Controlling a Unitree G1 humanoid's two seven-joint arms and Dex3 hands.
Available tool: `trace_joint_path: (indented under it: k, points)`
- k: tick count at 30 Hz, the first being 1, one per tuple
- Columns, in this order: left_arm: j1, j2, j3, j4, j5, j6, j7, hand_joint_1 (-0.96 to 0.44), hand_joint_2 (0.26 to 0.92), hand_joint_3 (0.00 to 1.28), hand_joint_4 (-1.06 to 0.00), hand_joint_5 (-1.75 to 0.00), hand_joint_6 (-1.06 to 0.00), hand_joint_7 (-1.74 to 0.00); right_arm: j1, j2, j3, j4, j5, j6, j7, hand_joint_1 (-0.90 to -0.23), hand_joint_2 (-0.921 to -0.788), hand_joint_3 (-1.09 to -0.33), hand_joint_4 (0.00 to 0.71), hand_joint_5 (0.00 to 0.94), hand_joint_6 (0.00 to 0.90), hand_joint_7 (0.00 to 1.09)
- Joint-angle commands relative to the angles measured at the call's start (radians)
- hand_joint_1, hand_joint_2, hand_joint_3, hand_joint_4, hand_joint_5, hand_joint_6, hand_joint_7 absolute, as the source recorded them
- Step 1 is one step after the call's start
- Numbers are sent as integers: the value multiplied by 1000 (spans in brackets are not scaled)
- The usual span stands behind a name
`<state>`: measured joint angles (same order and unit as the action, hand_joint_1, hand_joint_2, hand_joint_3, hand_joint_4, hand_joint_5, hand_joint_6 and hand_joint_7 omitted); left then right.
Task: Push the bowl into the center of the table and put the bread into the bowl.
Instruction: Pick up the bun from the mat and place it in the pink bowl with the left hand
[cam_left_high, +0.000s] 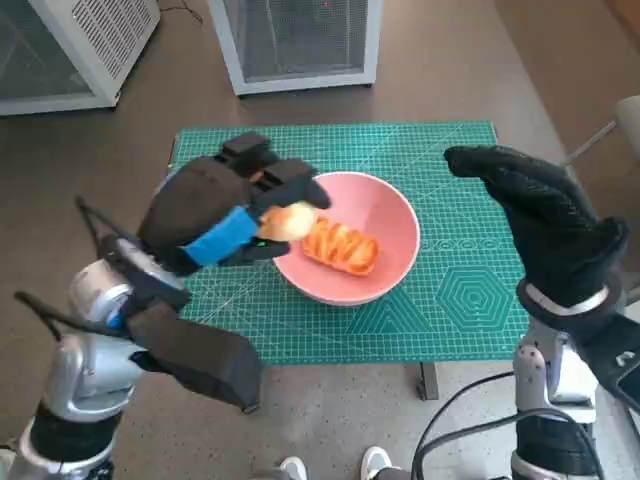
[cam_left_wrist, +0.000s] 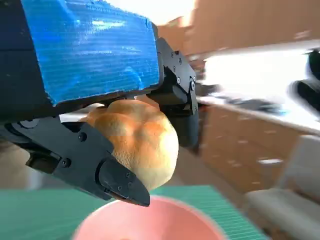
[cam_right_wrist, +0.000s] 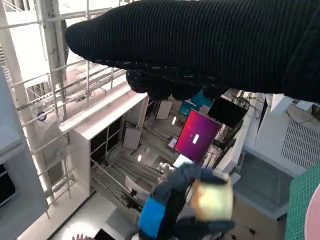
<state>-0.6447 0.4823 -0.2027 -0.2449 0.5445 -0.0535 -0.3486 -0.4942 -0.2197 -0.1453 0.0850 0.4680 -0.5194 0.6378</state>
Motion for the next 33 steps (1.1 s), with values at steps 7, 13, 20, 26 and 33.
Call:
trace_joint_path:
  k: [7,13,20,26,33]
  points:
    - [-120,-84,-82,210,-7,-52,-14,1,918,35,-751,-1201,-661,-1030,22,0,3,-2,-2,6,10,-514,-921,-498,383,0,71,576]
    - [-131,-111,-111,248,8,-6,-53,1,920,58,-720,-1226,-631,-1073,29,-1,0,-10,-7,6,2,-513,-921,-499,382,0,68,582]
    - [-115,-118,-148,299,38,3,-49,1,920,98,-663,-1252,-588,-1151,33,2,-3,-16,-15,1,-8,-512,-921,-500,381,0,63,589]
    - [-93,-121,-162,317,53,31,-60,-18,857,159,-449,-653,-379,-796,29,7,1,-8,-24,-7,-14,-508,-921,-504,381,0,61,594]
    - [-71,-96,-173,286,99,24,-51,-303,875,63,-328,-56,-269,-370,22,11,8,-2,-27,-12,-18,-505,-921,-511,381,0,59,599]
